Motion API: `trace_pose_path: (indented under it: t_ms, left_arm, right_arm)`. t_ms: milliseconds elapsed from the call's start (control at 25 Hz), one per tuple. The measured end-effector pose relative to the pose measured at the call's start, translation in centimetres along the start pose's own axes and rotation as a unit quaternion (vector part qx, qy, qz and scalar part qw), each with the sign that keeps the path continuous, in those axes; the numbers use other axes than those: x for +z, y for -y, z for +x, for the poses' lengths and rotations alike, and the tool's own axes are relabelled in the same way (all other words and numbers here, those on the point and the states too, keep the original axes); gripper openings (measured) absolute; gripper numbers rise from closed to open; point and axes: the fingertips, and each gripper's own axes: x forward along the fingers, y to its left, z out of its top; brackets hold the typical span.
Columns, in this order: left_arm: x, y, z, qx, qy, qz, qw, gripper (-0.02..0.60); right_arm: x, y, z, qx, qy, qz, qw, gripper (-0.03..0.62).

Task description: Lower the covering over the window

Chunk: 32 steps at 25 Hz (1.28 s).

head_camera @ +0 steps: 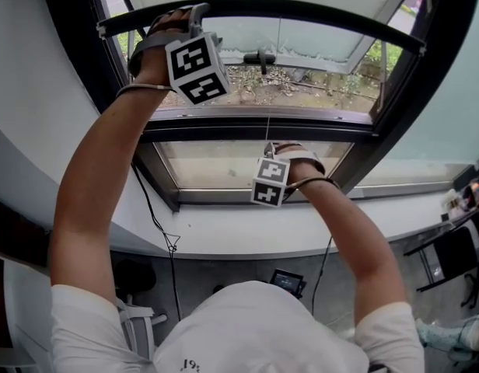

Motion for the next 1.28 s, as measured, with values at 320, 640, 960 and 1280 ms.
trace_pose_path:
  t_ms: [320,640,960,1280]
  left_arm:
    - [0.0,1.7,0.1,-0.038,-0.009,-0.012,0.9992,0.278]
    - [-0.6,2.4,0.6,-0.067,-0.030,-0.029,0.9969,0.278]
    - [-1.0,5.4,0.4,-0.106,-0.041,-0.033,0.9929,0.278]
    - [-1.7,9.0,0.9,-0.128,-0.047,-0.038,0.9899,0.279]
  right_arm:
    - [-1.3,0.3,1.8,-0.002,0.006,0.028,1.000,0.040]
    - [-2.1,2.0,3.6,-0.039,0.080,0.157,0.984,0.040]
    - [-4.0,2.4,3.9,-0.034,0.078,0.195,0.977,0.155]
    - [-6.7,4.0,2.6,-0.060,0.069,0.191,0.977,0.160]
